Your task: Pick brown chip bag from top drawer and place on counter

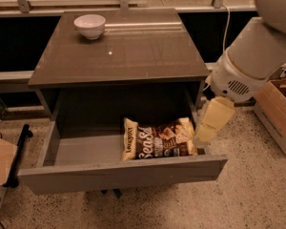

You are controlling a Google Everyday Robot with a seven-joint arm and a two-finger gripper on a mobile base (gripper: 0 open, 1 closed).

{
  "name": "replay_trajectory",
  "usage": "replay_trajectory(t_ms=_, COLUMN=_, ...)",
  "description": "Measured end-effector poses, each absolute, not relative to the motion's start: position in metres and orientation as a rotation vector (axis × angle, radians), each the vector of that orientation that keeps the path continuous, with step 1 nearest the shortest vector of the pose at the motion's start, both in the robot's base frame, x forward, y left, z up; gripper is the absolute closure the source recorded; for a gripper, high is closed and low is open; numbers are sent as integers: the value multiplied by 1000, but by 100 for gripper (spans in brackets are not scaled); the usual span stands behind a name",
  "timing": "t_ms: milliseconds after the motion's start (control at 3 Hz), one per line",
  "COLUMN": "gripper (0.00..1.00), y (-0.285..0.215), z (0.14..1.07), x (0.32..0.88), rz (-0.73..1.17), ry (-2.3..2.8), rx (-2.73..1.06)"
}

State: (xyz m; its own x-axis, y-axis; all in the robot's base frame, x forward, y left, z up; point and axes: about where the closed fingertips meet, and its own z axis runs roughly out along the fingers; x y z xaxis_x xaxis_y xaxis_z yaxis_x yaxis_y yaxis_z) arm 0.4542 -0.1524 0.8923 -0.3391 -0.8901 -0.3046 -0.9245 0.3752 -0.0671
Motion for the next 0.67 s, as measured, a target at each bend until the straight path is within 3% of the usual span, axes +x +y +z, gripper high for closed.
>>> replay_trajectory(t_ms=667, gripper=0, y=-108, z=825, x=480, rz=387, ry=2449, rx=-1471)
